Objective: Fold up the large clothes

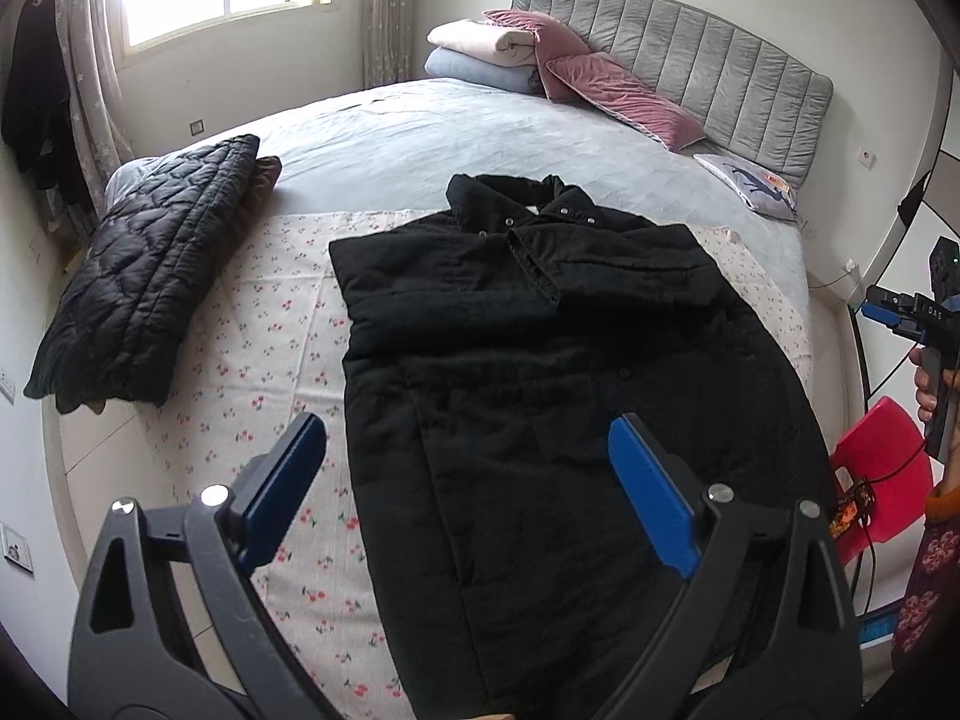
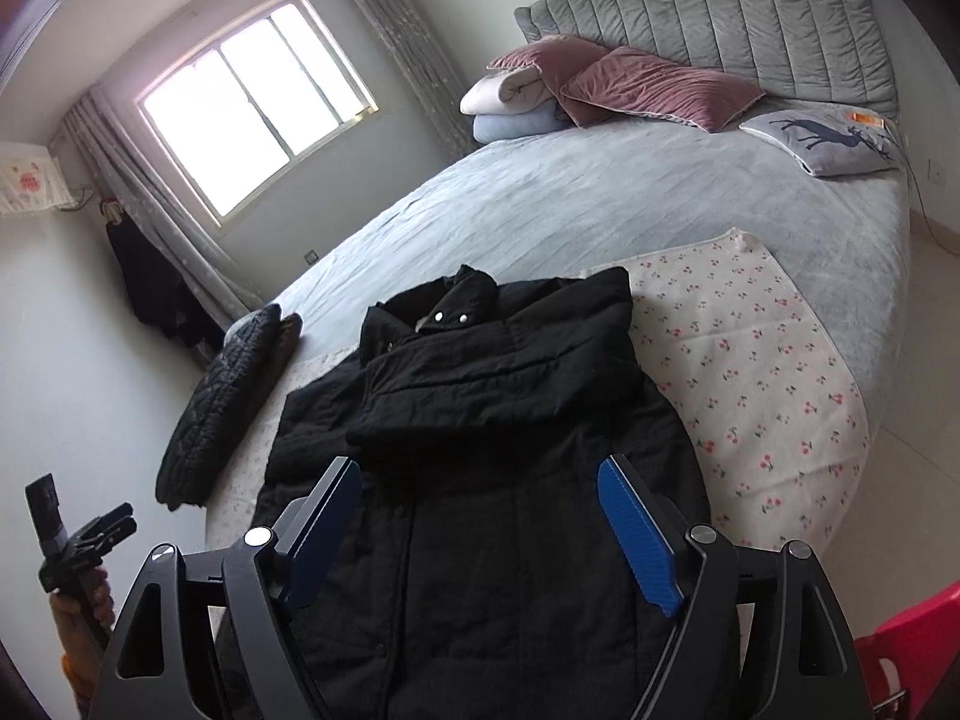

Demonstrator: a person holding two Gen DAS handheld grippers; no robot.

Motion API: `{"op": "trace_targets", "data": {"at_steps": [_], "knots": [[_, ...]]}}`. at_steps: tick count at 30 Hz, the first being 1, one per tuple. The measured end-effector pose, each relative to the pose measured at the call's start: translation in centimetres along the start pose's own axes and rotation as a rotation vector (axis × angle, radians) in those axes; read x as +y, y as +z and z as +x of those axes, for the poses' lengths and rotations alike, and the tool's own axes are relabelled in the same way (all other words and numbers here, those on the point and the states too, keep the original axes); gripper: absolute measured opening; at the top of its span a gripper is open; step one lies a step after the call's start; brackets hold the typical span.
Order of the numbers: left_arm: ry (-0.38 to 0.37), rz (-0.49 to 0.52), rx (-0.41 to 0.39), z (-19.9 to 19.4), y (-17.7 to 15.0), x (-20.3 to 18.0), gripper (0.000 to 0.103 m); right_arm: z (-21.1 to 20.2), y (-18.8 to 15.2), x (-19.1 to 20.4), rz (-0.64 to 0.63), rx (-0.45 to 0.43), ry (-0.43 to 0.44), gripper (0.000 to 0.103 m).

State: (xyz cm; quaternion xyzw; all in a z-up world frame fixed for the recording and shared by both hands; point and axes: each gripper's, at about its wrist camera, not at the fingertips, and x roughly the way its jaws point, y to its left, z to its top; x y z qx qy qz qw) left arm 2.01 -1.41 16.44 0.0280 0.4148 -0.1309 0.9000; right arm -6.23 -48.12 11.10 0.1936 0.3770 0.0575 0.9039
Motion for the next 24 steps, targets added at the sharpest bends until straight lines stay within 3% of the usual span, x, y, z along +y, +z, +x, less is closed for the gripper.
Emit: {"op": "trace_targets", "data": {"at_steps": [5, 13, 19, 24], "knots": [[-0.007, -0.022, 0.063, 0.1, -5.5, 0.9, 0.095, 1.7, -5.6, -2.2, -0.046, 0.115, -0.084, 0.083], [-0.03, -0.082, 0.256, 3.1, -13.0, 4.3, 0.095, 4.5, -12.9, -8.7, -0.013, 0.292, -0.245, 0.083], [-0.199, -0.188, 0.339, 4.3, -16.0, 5.5, 0.093, 4.6, -15.5, -13.3, 0.085, 0.35, -0.276, 0.083], [-0.306, -0.239, 0.402, 5.5, -18.1, 4.9, 0.08, 4.6, -16.9, -16.0, 0.157, 0.374, -0.272, 0.083]]}}
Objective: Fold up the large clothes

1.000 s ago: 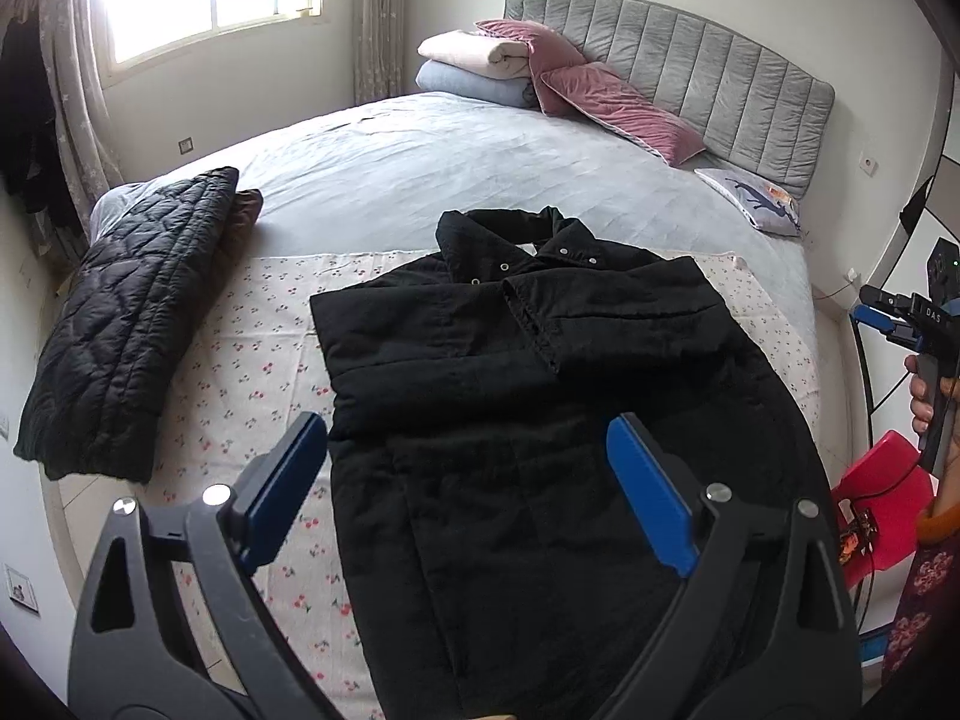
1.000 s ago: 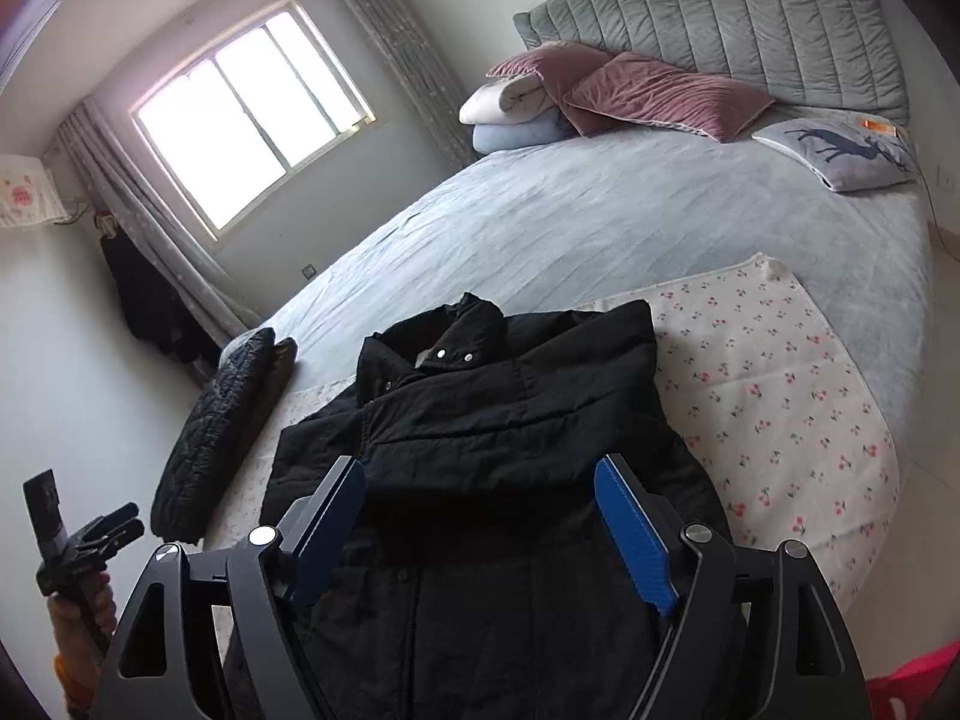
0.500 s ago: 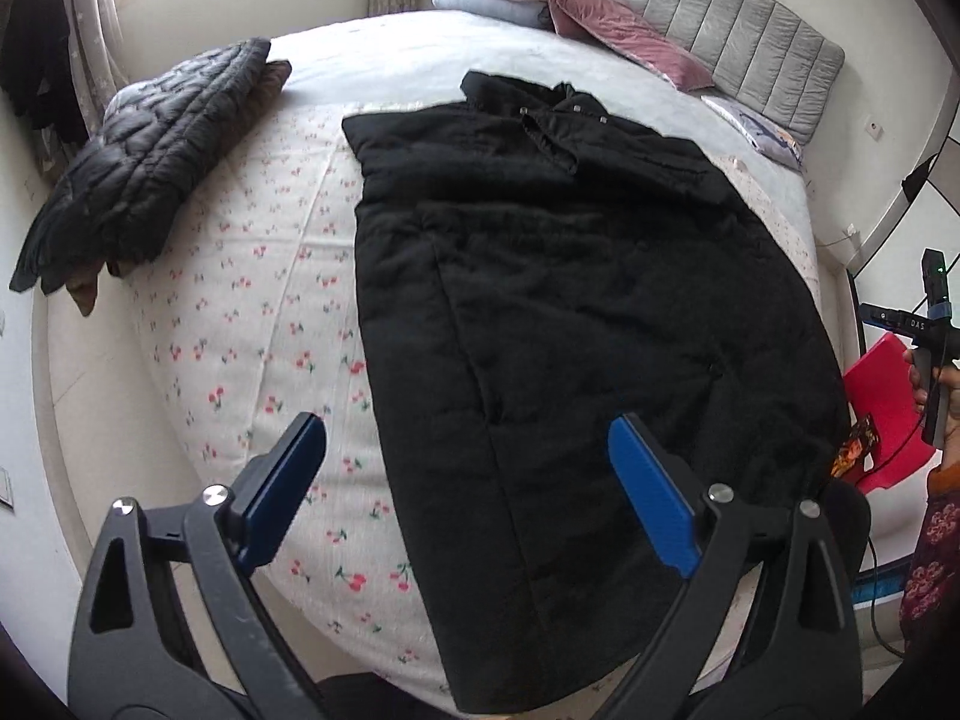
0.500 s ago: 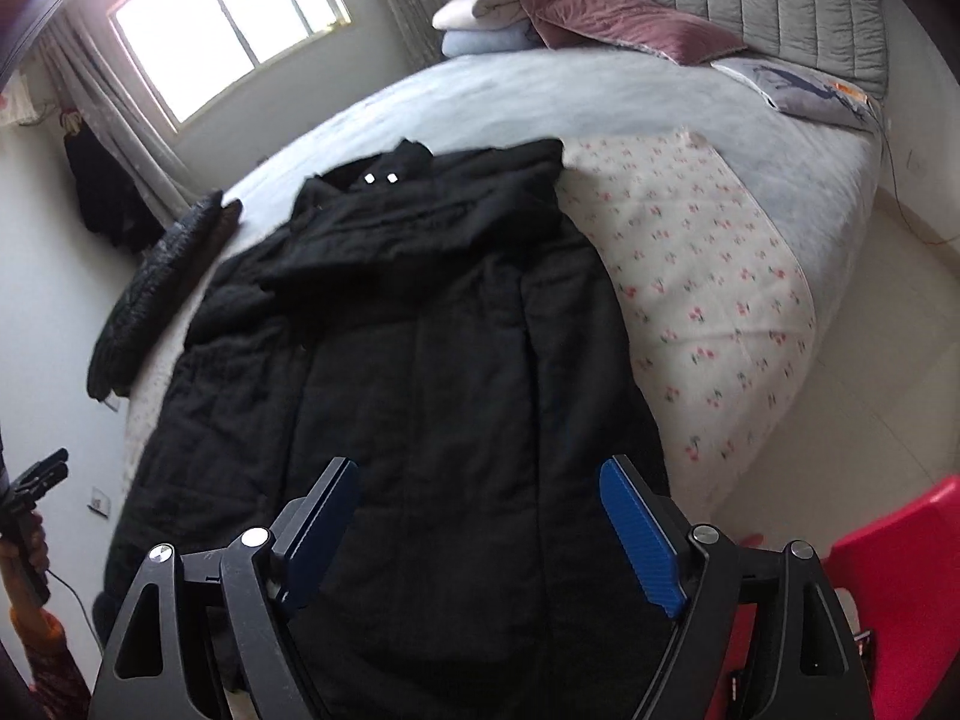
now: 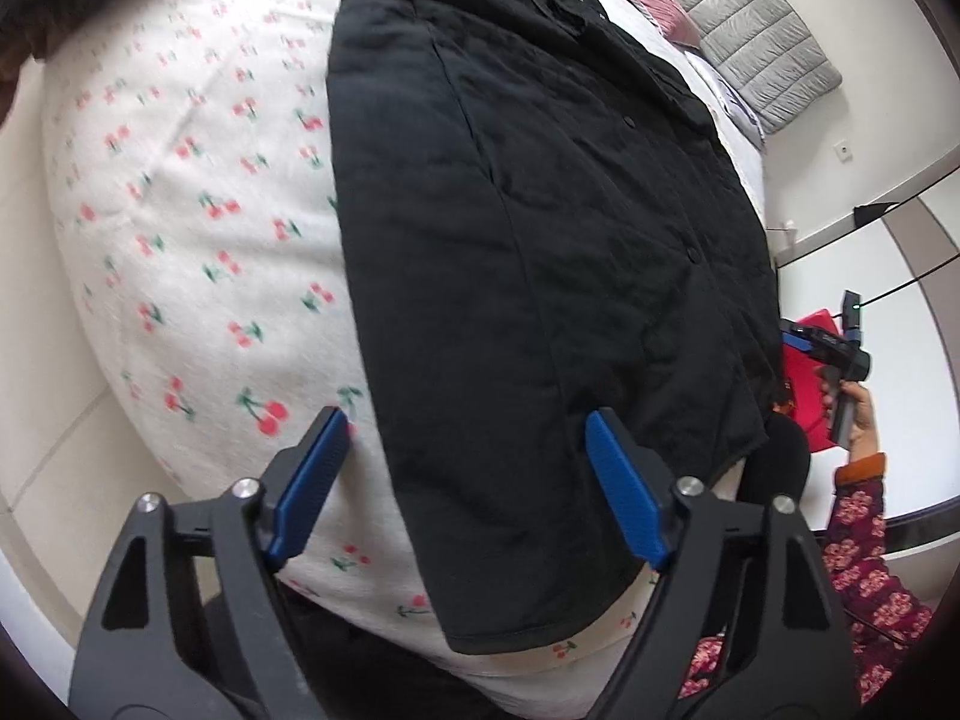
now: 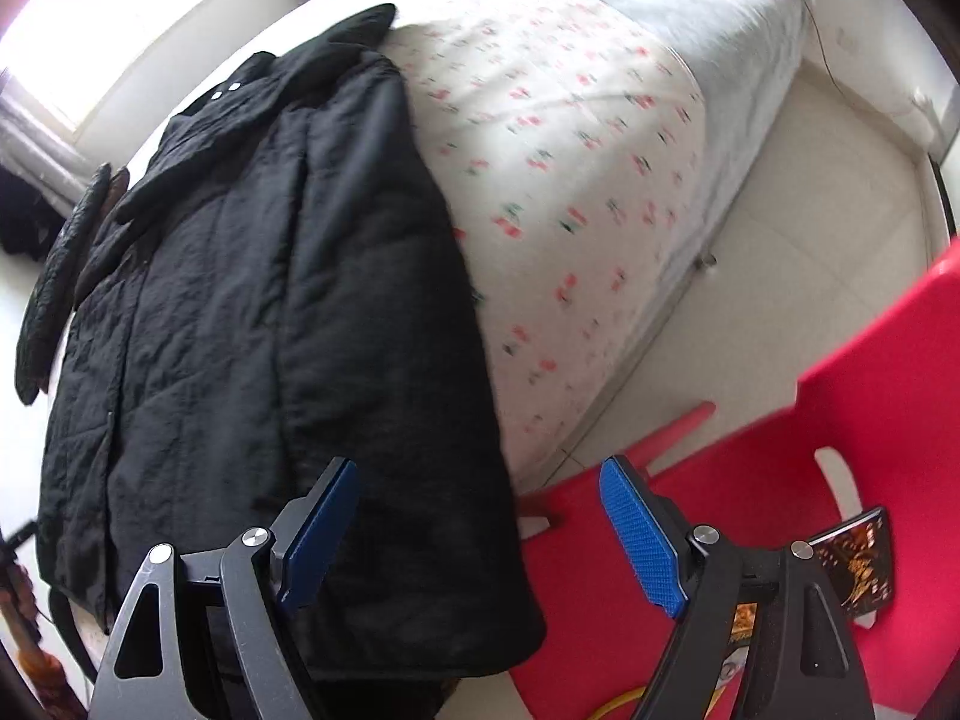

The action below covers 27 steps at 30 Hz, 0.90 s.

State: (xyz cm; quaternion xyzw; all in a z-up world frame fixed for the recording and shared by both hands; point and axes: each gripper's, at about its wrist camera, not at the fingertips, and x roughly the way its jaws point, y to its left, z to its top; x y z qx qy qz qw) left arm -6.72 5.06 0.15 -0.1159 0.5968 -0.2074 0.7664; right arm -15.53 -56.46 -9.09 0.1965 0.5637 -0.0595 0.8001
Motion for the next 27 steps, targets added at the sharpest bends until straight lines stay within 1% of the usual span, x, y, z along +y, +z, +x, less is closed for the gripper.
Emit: {"op": "trace_targets", "data": {"at_steps": [2, 3, 4, 5, 6, 9, 13, 14, 15, 17, 18, 19, 20, 21, 24, 27], "knots": [[-0.012, 0.002, -0.011, -0.1, -0.3, -0.1, 0.08, 0.6, -0.3, -0.7, 0.019, 0.014, 0.026, 0.083], [-0.024, 0.001, -0.009, -0.3, -0.4, 0.0, 0.076, 0.9, -0.5, -1.0, 0.027, 0.02, 0.044, 0.083], [-0.043, -0.008, -0.004, -0.3, -0.5, 0.0, 0.073, 1.1, -0.5, -1.2, 0.035, 0.026, 0.066, 0.083], [-0.077, -0.021, 0.008, -0.4, -0.7, 0.1, 0.068, 1.3, -0.5, -1.5, 0.043, 0.031, 0.087, 0.083], [-0.109, -0.033, 0.021, -0.3, -0.8, 0.1, 0.066, 1.5, -0.6, -1.7, 0.053, 0.031, 0.107, 0.083], [-0.154, -0.043, 0.04, 0.1, -1.3, -0.1, 0.066, 1.9, -0.9, -2.2, 0.076, 0.036, 0.175, 0.083], [-0.182, -0.036, 0.042, 0.4, -1.8, -0.6, 0.065, 2.5, -1.5, -2.6, 0.097, 0.068, 0.284, 0.083], [-0.184, -0.035, 0.043, 0.5, -2.0, -0.9, 0.059, 2.7, -1.8, -2.5, 0.098, 0.079, 0.314, 0.083], [-0.192, -0.036, 0.05, 0.7, -2.1, -1.0, 0.049, 2.8, -1.9, -2.5, 0.096, 0.09, 0.336, 0.082], [-0.212, -0.054, 0.068, 1.1, -2.0, -1.1, 0.039, 2.5, -2.3, -1.9, 0.068, 0.102, 0.385, 0.061], [-0.212, -0.063, 0.071, 1.3, -1.6, -1.2, 0.034, 2.0, -2.5, -1.5, 0.048, 0.095, 0.394, 0.039], [-0.211, -0.072, 0.07, 1.2, -1.3, -1.2, 0.031, 1.3, -2.5, -1.0, 0.021, 0.082, 0.374, 0.024], [-0.216, -0.081, 0.064, 1.1, -1.3, -1.2, 0.024, 0.6, -2.6, -0.5, -0.007, 0.068, 0.345, 0.018], [-0.221, -0.087, 0.055, 0.9, -1.2, -1.3, 0.021, -0.2, -2.6, 0.0, -0.026, 0.054, 0.324, 0.01], [-0.233, -0.075, 0.011, -0.4, -0.7, -2.0, 0.017, -3.1, -2.5, 0.7, -0.04, -0.008, 0.313, 0.007], [-0.269, -0.068, -0.043, -1.8, -0.2, -2.7, 0.016, -6.6, -2.0, 1.5, -0.048, -0.099, 0.356, 0.006]]}}
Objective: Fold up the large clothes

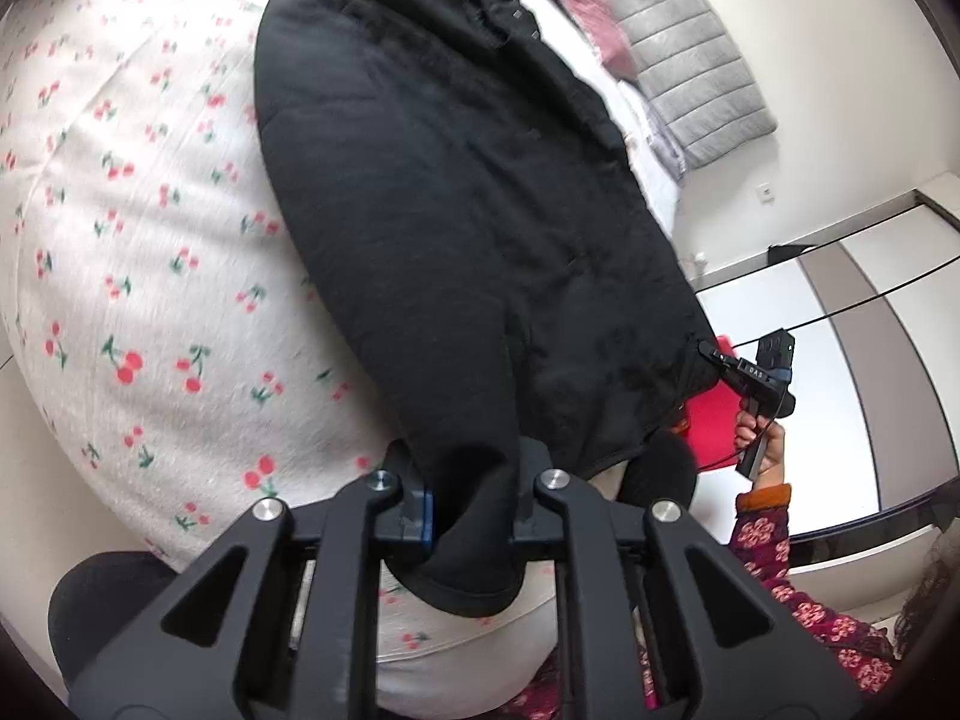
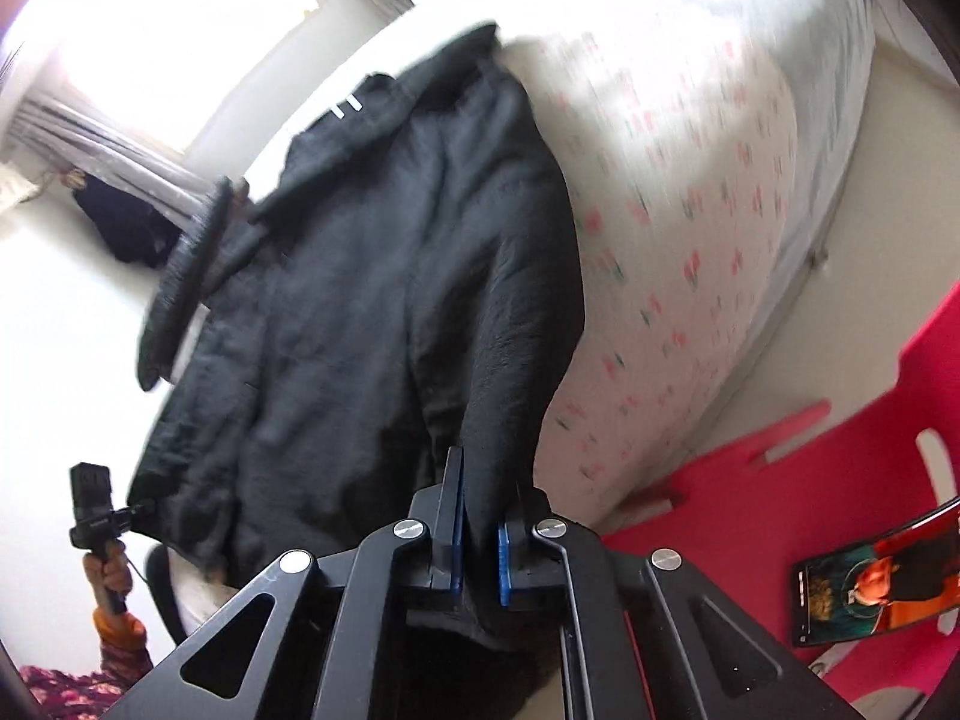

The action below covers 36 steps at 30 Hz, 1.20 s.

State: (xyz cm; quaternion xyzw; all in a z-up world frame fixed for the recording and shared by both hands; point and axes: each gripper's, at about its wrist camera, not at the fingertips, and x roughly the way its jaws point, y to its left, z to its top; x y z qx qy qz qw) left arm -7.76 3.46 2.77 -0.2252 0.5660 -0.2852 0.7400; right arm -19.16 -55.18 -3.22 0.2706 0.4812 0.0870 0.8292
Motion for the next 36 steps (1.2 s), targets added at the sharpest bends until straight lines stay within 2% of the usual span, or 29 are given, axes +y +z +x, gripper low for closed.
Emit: {"op": "trace_targets", "data": {"at_steps": [3, 6, 12, 18, 23, 26, 29, 32, 36], "knots": [[-0.046, 0.008, -0.046, -1.2, 1.1, -1.3, 0.015, -2.8, 1.4, 2.5, -0.019, -0.088, 0.064, 0.006], [-0.062, 0.022, -0.079, -2.0, 2.6, -2.7, 0.015, -3.8, 3.0, 5.3, -0.052, -0.136, 0.098, 0.006], [-0.072, 0.088, -0.166, -4.7, 7.1, -5.6, 0.015, -5.1, 7.4, 10.9, -0.119, -0.217, 0.123, 0.006], [-0.067, 0.087, -0.283, -7.5, 14.3, -6.7, 0.015, -5.8, 14.3, 13.5, -0.082, -0.308, 0.105, 0.006], [0.007, 0.077, -0.333, -8.0, 22.7, -7.0, 0.015, -5.1, 21.9, 13.9, -0.009, -0.378, 0.03, 0.006], [0.069, 0.08, -0.365, -7.5, 27.5, -6.9, 0.015, -3.6, 26.5, 13.8, 0.024, -0.411, -0.015, 0.006], [0.089, 0.056, -0.376, -6.2, 31.5, -5.5, 0.016, -1.3, 30.5, 13.2, 0.057, -0.439, -0.043, 0.006], [0.141, 0.04, -0.371, -3.2, 35.5, -3.6, 0.016, 2.3, 34.3, 12.6, 0.075, -0.445, -0.057, 0.006], [0.23, 0.014, -0.33, 2.0, 39.1, -0.2, 0.017, 8.1, 37.5, 11.9, 0.07, -0.425, -0.106, 0.006]]}}
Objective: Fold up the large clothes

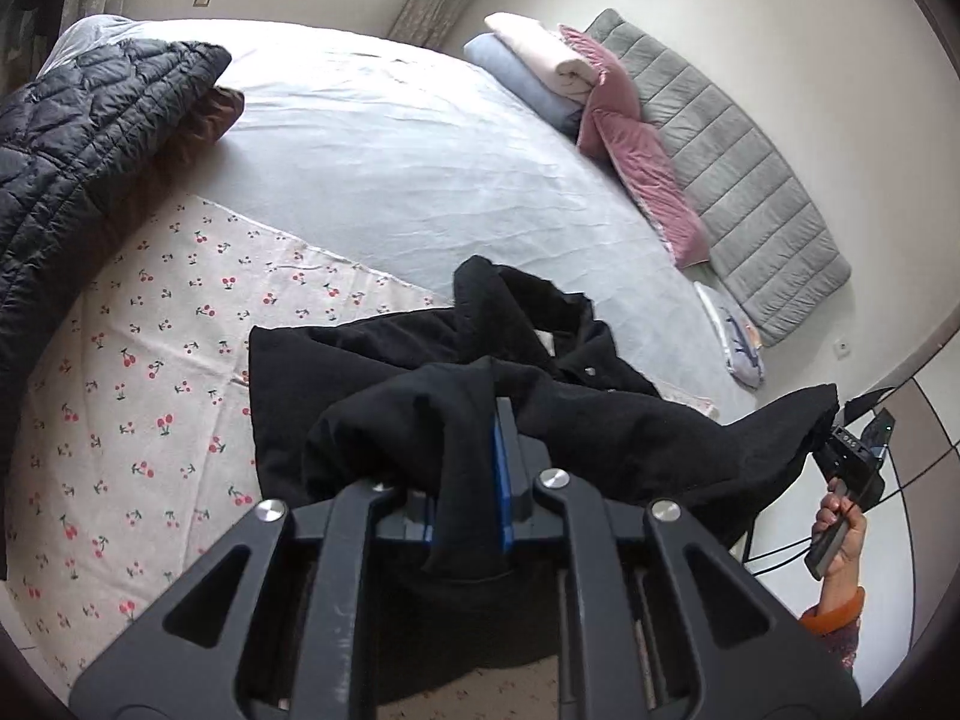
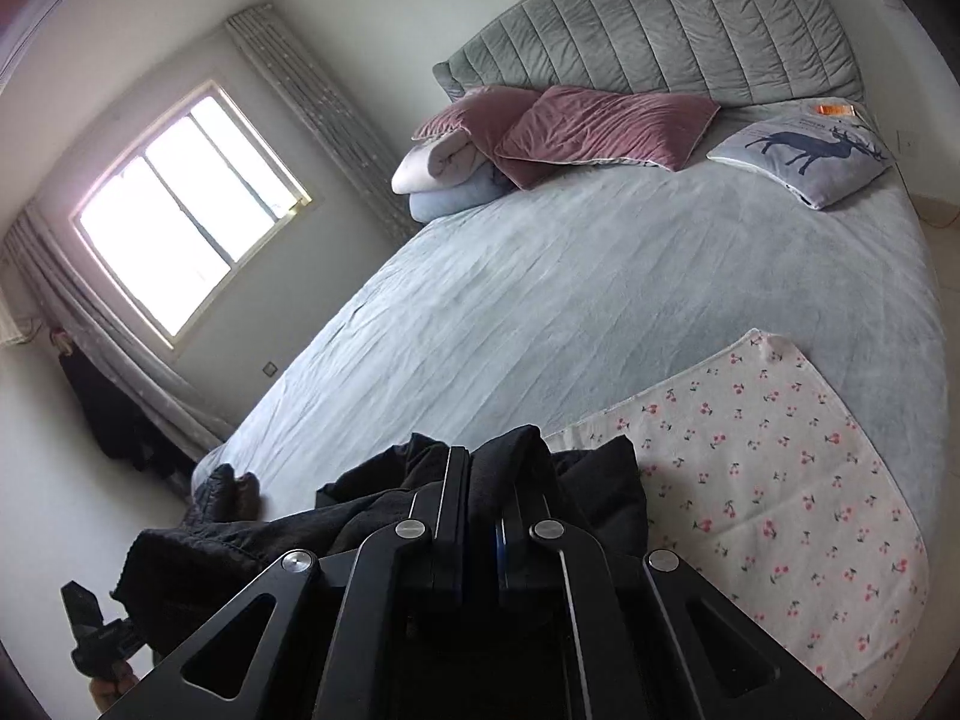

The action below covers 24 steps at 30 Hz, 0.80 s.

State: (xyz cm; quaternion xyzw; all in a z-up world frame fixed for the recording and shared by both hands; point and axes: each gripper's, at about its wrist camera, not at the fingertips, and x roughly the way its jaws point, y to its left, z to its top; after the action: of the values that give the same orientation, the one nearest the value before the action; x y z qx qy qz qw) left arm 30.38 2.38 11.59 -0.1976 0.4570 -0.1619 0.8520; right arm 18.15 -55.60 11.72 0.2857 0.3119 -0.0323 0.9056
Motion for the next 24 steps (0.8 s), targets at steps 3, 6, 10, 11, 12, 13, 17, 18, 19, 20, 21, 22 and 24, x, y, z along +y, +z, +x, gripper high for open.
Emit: {"op": "trace_targets", "data": {"at_steps": [3, 6, 10, 11, 12, 13, 17, 18, 19, 20, 21, 22, 24], "knots": [[0.044, -0.021, 0.038, 4.7, -0.1, 2.0, 0.018, 5.0, -0.8, -0.8, -0.012, 0.023, -0.039, 0.006], [0.072, -0.039, 0.075, 8.4, -0.6, 3.6, 0.021, 8.7, -1.7, -2.2, 0.016, 0.062, -0.071, 0.008], [0.009, 0.029, 0.103, 9.6, -1.2, 3.7, 0.043, 10.6, -2.4, -4.2, 0.079, 0.086, -0.024, 0.033], [-0.008, 0.07, 0.091, 9.0, -1.5, 3.2, 0.056, 10.5, -2.4, -4.6, 0.088, 0.088, -0.012, 0.041], [-0.002, 0.099, 0.075, 8.2, -1.7, 2.9, 0.072, 10.1, -2.5, -4.9, 0.086, 0.08, -0.018, 0.06], [0.019, 0.126, 0.052, 7.3, -1.9, 2.5, 0.081, 9.5, -2.5, -5.1, 0.071, 0.061, -0.029, 0.067], [0.061, 0.219, 0.003, 4.4, -3.1, 2.0, 0.095, 7.7, -2.7, -5.9, 0.005, 0.093, -0.012, 0.077], [0.075, 0.228, 0.011, 4.1, -3.5, 2.3, 0.096, 7.5, -3.0, -6.1, -0.007, 0.114, -0.013, 0.078], [0.095, 0.232, 0.022, 4.1, -3.9, 2.8, 0.096, 7.6, -3.6, -6.6, -0.02, 0.144, -0.019, 0.079], [0.115, 0.23, 0.04, 4.2, -4.4, 3.5, 0.096, 7.8, -4.3, -7.0, -0.027, 0.173, -0.023, 0.079], [0.131, 0.221, 0.062, 4.5, -5.0, 4.4, 0.096, 8.1, -5.0, -7.5, -0.031, 0.202, -0.025, 0.079], [0.141, 0.207, 0.087, 4.9, -5.5, 5.1, 0.096, 8.4, -5.9, -8.2, -0.03, 0.23, -0.024, 0.079], [0.127, 0.152, 0.156, 5.8, -6.6, 7.2, 0.097, 9.1, -7.9, -9.6, -0.006, 0.278, -0.014, 0.079]]}}
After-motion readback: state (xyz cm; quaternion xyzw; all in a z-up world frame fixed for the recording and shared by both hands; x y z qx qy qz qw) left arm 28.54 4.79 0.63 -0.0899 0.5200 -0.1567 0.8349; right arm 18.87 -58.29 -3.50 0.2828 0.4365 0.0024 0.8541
